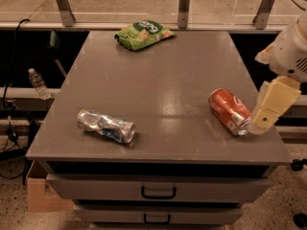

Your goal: Pick coke can

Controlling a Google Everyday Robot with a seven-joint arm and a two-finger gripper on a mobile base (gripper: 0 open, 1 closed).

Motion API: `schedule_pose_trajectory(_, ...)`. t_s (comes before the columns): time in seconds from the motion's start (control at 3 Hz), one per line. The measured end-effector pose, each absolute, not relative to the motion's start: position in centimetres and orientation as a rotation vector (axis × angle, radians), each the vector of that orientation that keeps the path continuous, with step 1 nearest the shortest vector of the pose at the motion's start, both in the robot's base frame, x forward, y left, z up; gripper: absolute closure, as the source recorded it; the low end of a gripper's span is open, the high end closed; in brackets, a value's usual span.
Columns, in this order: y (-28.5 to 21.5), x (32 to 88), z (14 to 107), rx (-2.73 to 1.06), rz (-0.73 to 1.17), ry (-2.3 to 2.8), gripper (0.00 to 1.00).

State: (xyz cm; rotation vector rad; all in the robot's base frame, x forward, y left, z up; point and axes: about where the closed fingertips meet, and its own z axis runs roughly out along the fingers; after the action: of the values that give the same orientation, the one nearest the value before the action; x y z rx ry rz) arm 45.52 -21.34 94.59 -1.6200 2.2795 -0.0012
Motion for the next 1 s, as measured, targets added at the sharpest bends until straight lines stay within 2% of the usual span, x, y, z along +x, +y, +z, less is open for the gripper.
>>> schedule_pose_trajectory(0.67,-19.6,49.9,86.8,-1.371,0.154,2.451,0.0)
schedule_pose_trajectory(1.0,-19.0,50.7,85.1,-1.3,0.199,2.494,0.17)
